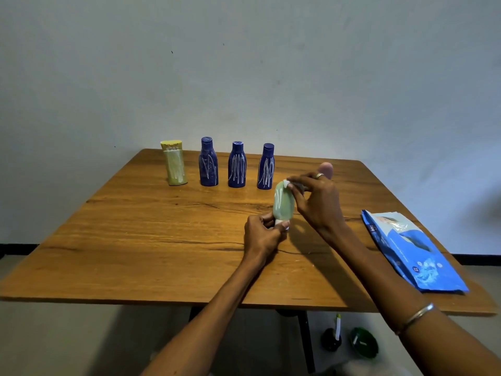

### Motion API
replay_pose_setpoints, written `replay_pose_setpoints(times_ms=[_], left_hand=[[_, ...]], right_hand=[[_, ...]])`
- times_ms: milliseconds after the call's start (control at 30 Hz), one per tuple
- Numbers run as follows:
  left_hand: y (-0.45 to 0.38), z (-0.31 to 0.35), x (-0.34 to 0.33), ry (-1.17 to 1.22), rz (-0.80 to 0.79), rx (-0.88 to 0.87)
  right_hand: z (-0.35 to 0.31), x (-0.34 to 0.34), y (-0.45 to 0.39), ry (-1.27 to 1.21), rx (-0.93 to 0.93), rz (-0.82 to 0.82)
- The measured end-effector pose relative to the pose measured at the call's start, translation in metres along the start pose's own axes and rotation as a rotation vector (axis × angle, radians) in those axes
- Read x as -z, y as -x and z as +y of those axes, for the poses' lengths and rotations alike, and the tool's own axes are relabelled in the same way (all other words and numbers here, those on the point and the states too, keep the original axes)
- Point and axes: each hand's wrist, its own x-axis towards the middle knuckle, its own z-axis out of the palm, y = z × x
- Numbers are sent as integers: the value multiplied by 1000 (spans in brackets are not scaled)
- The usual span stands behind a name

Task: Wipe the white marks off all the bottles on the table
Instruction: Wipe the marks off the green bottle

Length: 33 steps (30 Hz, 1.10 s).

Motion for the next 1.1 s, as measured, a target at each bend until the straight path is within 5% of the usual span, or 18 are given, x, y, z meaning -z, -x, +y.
replay_pose_setpoints(times_ms=[300, 533, 833, 1100], left_hand=[[-6, -8, 2, -94, 10, -8], [-1, -2, 1, -50, 48, -9], [1, -1, 1, -198, 134, 24], [9, 6, 0, -221, 164, -49]], right_hand=[[-5, -2, 35, 118, 189, -367], [-10, 5, -6, 59, 56, -95], [-31, -4, 24, 189, 176, -385], [-29, -4, -18, 109, 6, -124]])
